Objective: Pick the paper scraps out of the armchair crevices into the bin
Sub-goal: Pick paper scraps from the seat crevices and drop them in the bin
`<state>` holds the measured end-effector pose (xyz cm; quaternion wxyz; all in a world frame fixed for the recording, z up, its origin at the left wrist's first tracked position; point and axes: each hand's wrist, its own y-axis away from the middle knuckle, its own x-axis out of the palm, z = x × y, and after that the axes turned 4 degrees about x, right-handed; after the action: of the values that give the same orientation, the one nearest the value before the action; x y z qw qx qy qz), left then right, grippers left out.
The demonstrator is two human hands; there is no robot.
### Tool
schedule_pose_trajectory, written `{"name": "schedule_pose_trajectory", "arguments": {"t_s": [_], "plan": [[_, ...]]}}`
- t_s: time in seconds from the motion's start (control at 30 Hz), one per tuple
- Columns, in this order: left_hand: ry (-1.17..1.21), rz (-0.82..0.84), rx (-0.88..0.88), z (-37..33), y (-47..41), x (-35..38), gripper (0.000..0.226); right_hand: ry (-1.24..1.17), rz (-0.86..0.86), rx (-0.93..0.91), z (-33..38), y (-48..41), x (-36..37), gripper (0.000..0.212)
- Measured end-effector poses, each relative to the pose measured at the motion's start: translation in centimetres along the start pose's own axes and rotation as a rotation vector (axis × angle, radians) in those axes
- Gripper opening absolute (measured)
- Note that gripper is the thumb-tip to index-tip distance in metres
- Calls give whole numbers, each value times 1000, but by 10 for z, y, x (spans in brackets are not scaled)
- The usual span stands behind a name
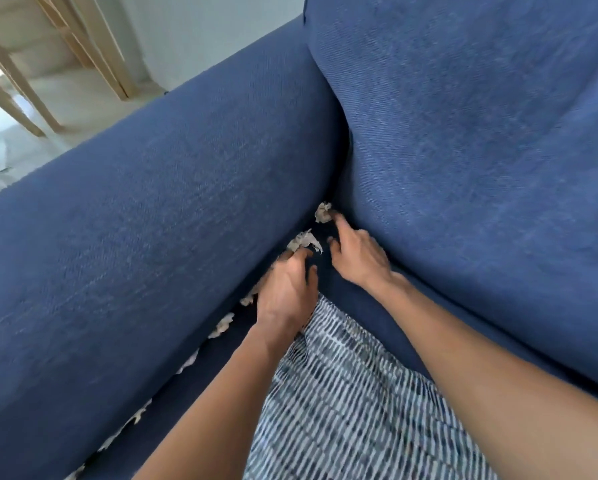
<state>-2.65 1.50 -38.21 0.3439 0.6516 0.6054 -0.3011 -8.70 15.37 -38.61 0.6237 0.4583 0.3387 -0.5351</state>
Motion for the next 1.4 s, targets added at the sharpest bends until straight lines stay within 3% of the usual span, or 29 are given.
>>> {"name": "schedule_pose_trajectory", "arguments": {"t_s": [0.13,0.23,0.57,0.73,0.83,1.07,1.4], "plan": [[17,-19,-32,3,-9,9,29,141,65,29,4,-40,9,64],[11,6,-28,6,-10,15,32,175,77,76,2,-58,20,53],[-51,-5,-40,11,-28,17,37,35,-228,-7,-16,-38,38,18],[-63,5,-75,5,-47,20,46,160,-355,-58,-47,0,39,23],[-96,0,-110,3,-56,25,39,150,-404,-40,-57,12,43,29],[20,-29,-281,-3,-61,30,18,6,-392,17,-59,12,43,34],[88,-60,-158,-22,-28,16,12,-230,-316,138,-54,27,34,28]]}}
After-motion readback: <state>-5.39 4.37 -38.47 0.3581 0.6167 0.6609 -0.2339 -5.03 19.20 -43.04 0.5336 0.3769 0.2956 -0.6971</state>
